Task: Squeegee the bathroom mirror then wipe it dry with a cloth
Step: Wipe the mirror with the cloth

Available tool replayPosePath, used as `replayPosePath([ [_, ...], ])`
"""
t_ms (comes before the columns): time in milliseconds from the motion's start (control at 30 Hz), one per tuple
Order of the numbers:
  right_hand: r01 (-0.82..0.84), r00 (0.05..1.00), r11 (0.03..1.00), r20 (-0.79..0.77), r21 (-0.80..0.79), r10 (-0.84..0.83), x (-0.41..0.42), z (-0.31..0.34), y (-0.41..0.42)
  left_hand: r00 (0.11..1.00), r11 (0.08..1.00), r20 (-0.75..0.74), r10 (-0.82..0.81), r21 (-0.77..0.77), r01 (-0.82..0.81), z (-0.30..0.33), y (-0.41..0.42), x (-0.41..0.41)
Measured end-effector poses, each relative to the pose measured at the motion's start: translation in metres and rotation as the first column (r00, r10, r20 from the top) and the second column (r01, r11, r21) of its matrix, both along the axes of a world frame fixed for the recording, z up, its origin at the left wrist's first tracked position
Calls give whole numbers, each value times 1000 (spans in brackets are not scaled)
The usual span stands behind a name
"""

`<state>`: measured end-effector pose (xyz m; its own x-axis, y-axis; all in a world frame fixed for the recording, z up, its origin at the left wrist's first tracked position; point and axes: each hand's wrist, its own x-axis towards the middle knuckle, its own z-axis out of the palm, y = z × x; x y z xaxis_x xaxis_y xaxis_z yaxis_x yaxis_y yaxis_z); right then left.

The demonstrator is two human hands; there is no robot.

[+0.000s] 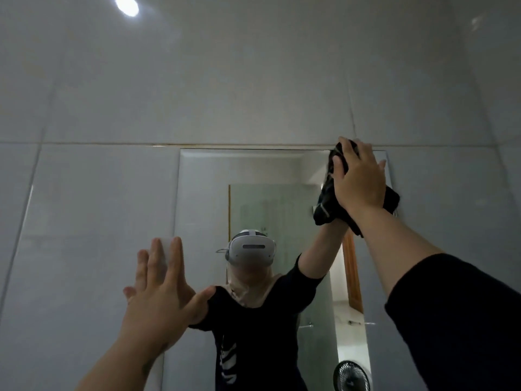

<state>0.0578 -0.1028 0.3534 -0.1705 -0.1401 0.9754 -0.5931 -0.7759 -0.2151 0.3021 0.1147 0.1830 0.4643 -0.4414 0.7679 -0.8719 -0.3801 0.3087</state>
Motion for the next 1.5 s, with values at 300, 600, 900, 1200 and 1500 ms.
replayPosePath([
  [300, -68, 988, 994, 143, 85, 56, -32, -29, -27, 1000, 1000, -13, -1, 6, 1, 0, 0, -2],
  [600, -13, 991, 999, 131, 47, 7, 21, -74, 11, 1000, 1000, 13, 9, -19, -9, -2, 1, 0],
  [900, -70, 996, 991, -55, -114, 64, 115, -61, 86, 999, 999, 39, 25, -29, -24, -3, -2, 4],
  [1200, -160, 928, 952, -367, -262, 55, 188, -45, 145, 999, 1000, 51, 10, -22, -9, -3, 1, 1],
  [1500, -248, 854, 909, -519, -336, 41, 190, -109, 145, 996, 996, 27, 87, -32, -86, -89, 11, -3],
])
